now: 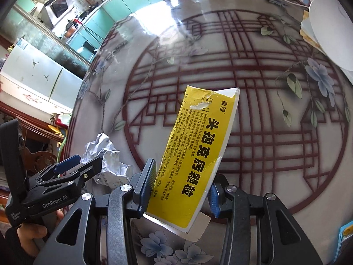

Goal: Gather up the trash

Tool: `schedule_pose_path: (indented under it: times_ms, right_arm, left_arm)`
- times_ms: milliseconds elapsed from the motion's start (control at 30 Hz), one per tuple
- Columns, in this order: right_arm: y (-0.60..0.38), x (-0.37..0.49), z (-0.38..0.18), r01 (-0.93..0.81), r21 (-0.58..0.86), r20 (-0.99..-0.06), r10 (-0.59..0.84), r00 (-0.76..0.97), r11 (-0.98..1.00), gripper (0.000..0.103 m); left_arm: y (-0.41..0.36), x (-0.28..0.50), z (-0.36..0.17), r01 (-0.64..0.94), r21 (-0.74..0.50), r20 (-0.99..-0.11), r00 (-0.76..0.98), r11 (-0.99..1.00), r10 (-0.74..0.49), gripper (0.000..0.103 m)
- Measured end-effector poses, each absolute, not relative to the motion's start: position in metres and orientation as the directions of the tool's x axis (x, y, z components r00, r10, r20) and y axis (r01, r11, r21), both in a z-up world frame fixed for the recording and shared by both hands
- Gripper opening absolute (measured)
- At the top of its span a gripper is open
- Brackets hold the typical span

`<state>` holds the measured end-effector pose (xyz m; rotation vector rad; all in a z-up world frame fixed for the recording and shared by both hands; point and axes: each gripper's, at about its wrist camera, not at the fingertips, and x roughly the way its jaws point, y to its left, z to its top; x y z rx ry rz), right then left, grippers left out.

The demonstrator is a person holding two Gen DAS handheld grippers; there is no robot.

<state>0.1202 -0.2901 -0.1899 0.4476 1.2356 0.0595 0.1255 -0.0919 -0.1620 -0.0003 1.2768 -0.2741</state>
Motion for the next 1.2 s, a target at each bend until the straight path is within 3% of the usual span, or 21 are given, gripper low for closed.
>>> schedule_pose_path:
  times_ms: [67,133,267,300,333,367,533,600,900,967,1000,1067,1200]
  right_arm:
    - [-0.292,0.119,-0.194,0.205,0.373,-0.897,0.295,0.33,0.905,0.045]
    - [-0.295,0.119,-0.197,0.215,0.379,-0.898,0.302,0.322,0.9,0.057]
    - [-0.298,0.118,-0.199,0.221,0.382,-0.896,0.301,0.326,0.897,0.058]
    - [-0.298,0.117,-0.199,0.215,0.384,-0.895,0.305,0.325,0.898,0.058]
    - [-0.299,0.116,-0.199,0.211,0.387,-0.893,0.309,0.327,0.898,0.055]
    - [-0.299,0.115,-0.197,0.21,0.389,-0.891,0.308,0.333,0.897,0.038]
    - [-0.308,0.108,-0.182,0.218,0.39,-0.873,0.284,0.397,0.895,0.031]
    - [-0.309,0.106,-0.174,0.214,0.377,-0.871,0.266,0.413,0.901,0.012]
    - [-0.301,0.105,-0.16,0.197,0.374,-0.861,0.261,0.437,0.906,0.007]
    - [-0.301,0.107,-0.165,0.218,0.358,-0.877,0.247,0.411,0.908,0.015]
    - [-0.3,0.109,-0.168,0.224,0.341,-0.888,0.235,0.394,0.913,0.036]
    - [-0.299,0.112,-0.174,0.24,0.291,-0.912,0.192,0.363,0.926,0.067]
    - [-0.299,0.121,-0.19,0.274,0.244,-0.934,0.149,0.324,0.93,0.07]
  left_arm:
    - [-0.093,0.124,-0.164,0.178,-0.187,-0.94,0.252,0.966,-0.228,0.09]
    - [-0.098,0.124,-0.164,0.166,-0.207,-0.938,0.245,0.964,-0.244,0.09]
    - [-0.108,0.124,-0.169,0.161,-0.219,-0.941,0.225,0.962,-0.252,0.089]
    - [-0.111,0.123,-0.17,0.163,-0.223,-0.941,0.221,0.961,-0.256,0.077]
    - [-0.114,0.122,-0.17,0.171,-0.236,-0.937,0.219,0.957,-0.271,0.059]
    - [-0.116,0.122,-0.168,0.18,-0.241,-0.934,0.223,0.954,-0.278,0.058]
    - [-0.121,0.117,-0.157,0.222,-0.195,-0.934,0.256,0.955,-0.25,0.05]
    - [-0.119,0.116,-0.152,0.23,-0.176,-0.932,0.276,0.957,-0.237,0.05]
    - [-0.112,0.106,-0.128,0.28,-0.155,-0.908,0.338,0.948,-0.248,0.051]
    - [-0.108,0.105,-0.125,0.287,-0.161,-0.904,0.34,0.944,-0.258,0.053]
    - [-0.106,0.104,-0.124,0.287,-0.168,-0.904,0.337,0.943,-0.264,0.053]
    - [-0.101,0.104,-0.124,0.282,-0.183,-0.903,0.331,0.942,-0.274,0.054]
    - [-0.092,0.101,-0.121,0.282,-0.192,-0.9,0.332,0.94,-0.283,0.054]
